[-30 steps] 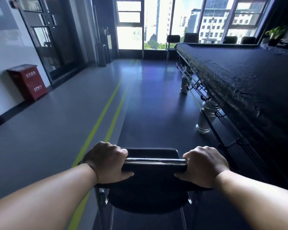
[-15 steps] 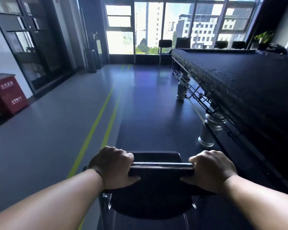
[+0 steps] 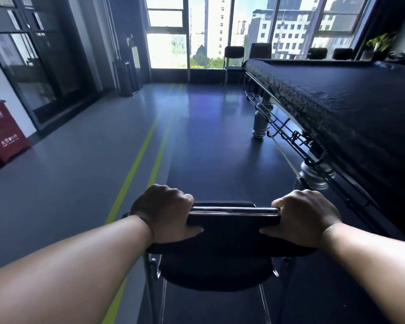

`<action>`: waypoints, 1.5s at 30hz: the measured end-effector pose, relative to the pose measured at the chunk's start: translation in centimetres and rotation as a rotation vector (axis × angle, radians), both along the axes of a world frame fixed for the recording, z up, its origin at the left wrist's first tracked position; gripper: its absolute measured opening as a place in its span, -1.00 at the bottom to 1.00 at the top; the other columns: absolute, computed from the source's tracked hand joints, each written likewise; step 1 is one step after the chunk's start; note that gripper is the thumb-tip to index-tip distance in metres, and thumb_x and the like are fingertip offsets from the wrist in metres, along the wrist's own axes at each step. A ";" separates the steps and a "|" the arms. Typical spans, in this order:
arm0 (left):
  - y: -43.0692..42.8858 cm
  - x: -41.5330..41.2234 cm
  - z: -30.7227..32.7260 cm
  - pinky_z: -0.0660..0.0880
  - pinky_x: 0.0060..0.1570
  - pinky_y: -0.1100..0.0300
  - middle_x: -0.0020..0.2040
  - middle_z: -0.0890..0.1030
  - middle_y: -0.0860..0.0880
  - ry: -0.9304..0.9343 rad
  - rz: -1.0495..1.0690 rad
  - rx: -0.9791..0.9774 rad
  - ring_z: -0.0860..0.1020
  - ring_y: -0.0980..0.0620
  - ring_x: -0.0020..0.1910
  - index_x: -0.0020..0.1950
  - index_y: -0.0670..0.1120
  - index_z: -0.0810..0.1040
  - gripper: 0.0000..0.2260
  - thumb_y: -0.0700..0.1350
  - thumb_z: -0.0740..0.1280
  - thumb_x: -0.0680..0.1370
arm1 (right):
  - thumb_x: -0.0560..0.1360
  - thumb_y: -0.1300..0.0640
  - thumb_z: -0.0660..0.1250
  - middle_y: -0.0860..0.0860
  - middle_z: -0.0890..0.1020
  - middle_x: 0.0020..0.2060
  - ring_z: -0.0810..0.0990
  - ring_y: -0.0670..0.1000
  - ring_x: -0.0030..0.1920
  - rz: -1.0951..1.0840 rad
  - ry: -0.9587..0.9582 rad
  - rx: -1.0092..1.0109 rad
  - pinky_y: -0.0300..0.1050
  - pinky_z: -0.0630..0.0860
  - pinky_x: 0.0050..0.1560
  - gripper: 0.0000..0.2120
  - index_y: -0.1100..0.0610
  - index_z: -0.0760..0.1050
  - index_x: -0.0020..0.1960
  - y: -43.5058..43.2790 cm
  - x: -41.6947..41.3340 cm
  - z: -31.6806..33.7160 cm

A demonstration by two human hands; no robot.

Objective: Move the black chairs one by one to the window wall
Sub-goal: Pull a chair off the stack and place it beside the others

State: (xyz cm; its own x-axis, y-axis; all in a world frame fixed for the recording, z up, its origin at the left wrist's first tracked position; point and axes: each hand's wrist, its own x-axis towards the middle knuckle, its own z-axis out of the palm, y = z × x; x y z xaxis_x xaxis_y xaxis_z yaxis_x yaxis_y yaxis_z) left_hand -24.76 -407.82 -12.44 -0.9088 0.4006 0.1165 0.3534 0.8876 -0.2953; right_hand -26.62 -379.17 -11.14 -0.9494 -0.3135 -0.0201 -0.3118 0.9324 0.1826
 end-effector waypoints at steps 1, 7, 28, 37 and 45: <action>-0.1 -1.5 -0.1 0.29 -0.16 0.08 -0.05 0.66 0.02 0.005 0.002 0.003 0.62 -0.12 -0.04 -0.10 0.03 0.44 -0.50 0.47 0.21 0.42 | 0.32 -0.53 0.30 -0.08 0.67 -0.03 0.62 0.05 0.09 0.000 -0.001 -0.007 -0.11 0.34 -0.07 -0.49 -0.08 0.38 -0.29 -0.1 -1.4 -0.1; -0.9 -10.6 -0.1 0.28 -0.18 0.09 -0.07 0.66 0.02 0.028 0.016 -0.016 0.63 -0.11 -0.04 -0.16 0.03 0.36 -0.50 0.48 0.20 0.42 | 0.31 -0.53 0.29 -0.08 0.68 -0.05 0.63 0.05 0.06 0.038 0.064 -0.011 -0.09 0.33 -0.09 -0.45 -0.06 0.57 -0.11 -0.8 -10.5 -0.7; -3.0 -36.8 -0.1 0.33 -0.16 0.10 -0.10 0.65 0.02 0.056 0.032 -0.031 0.62 -0.11 -0.07 -0.14 0.02 0.42 -0.47 0.50 0.20 0.40 | 0.30 -0.53 0.29 -0.08 0.66 -0.09 0.63 0.07 0.01 0.088 0.093 -0.034 -0.09 0.37 -0.09 -0.50 -0.09 0.47 -0.18 -2.6 -37.6 -0.9; -5.3 -50.6 0.3 0.37 -0.13 0.10 -0.12 0.64 0.02 0.077 -0.009 -0.012 0.62 -0.11 -0.09 -0.17 0.02 0.39 -0.47 0.51 0.20 0.39 | 0.29 -0.54 0.28 -0.07 0.66 -0.09 0.62 0.08 0.01 0.056 0.093 -0.028 -0.08 0.41 -0.06 -0.48 -0.08 0.49 -0.18 -4.6 -50.2 -0.6; -6.8 -61.8 -0.2 0.30 -0.19 0.08 -0.09 0.66 0.01 0.072 -0.057 0.011 0.63 -0.13 -0.06 -0.18 0.03 0.34 -0.46 0.52 0.18 0.39 | 0.29 -0.56 0.27 -0.07 0.66 -0.10 0.63 0.09 0.00 0.027 0.089 -0.028 -0.07 0.44 -0.03 -0.48 -0.09 0.43 -0.22 -5.8 -61.1 -1.2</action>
State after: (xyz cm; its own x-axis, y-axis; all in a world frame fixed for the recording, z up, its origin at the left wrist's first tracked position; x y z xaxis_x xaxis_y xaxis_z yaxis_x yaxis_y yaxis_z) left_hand -86.59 -414.63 -12.64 -0.8737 0.4498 0.1852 0.3818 0.8700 -0.3120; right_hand -87.74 -384.95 -12.32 -0.9383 -0.3380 0.0729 -0.3203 0.9292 0.1846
